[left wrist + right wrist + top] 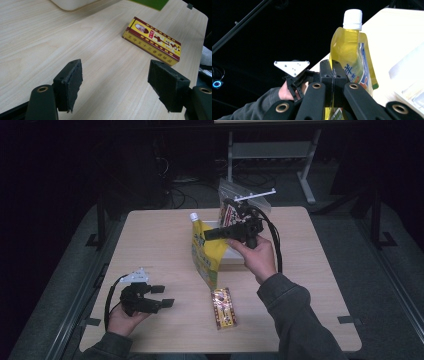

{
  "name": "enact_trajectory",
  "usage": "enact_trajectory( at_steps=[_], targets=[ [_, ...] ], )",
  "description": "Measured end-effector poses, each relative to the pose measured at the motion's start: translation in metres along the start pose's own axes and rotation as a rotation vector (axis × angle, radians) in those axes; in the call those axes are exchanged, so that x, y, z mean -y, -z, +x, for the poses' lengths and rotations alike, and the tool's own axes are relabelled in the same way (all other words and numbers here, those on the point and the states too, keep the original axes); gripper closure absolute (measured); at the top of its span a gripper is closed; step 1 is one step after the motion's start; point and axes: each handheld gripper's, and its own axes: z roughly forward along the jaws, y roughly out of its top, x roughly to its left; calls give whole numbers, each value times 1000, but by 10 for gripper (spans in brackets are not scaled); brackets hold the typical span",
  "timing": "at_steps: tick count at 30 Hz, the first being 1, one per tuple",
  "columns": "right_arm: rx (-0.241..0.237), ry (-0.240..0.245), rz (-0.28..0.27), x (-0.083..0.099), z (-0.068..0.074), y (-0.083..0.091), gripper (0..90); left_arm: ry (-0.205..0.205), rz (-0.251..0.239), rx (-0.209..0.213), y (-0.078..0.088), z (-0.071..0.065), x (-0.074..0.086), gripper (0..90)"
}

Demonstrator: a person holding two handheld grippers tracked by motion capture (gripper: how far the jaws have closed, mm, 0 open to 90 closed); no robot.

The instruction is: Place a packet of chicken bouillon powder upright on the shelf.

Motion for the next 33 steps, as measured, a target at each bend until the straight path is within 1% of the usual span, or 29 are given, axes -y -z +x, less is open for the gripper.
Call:
enact_trajectory(
  at_steps=[2, 6, 9, 15, 17, 22, 26, 28, 33],
  targets=[
    [12, -1, -11, -2, -1, 1, 897, -1, 1, -1, 0, 0, 0, 272],
    [16, -14, -39, -5, -6, 2, 897, 0, 6, 3, -1, -1, 0, 273],
    [33, -21, -54, -8, -9, 2, 897, 1, 6, 5, -1, -1, 0, 273],
    [101, 1, -80, -18, -12, 2, 897, 4, 5, 14, -2, -1, 0, 273],
    [107, -5, -88, -21, -14, 0, 896, 2, 6, 14, -2, -1, 0, 273],
    [153, -5, -93, -28, -18, -9, 897, 9, 3, 20, -2, 0, 1, 273],
    [168, -13, -110, -34, -20, -16, 897, 13, 1, 20, -1, 1, 1, 273],
    [190, -9, -109, -37, -21, -19, 897, 13, -1, 21, -1, 1, 1, 273],
    [212, -7, -126, -45, -26, -26, 897, 12, 0, 24, -1, 1, 2, 281]
  ],
)
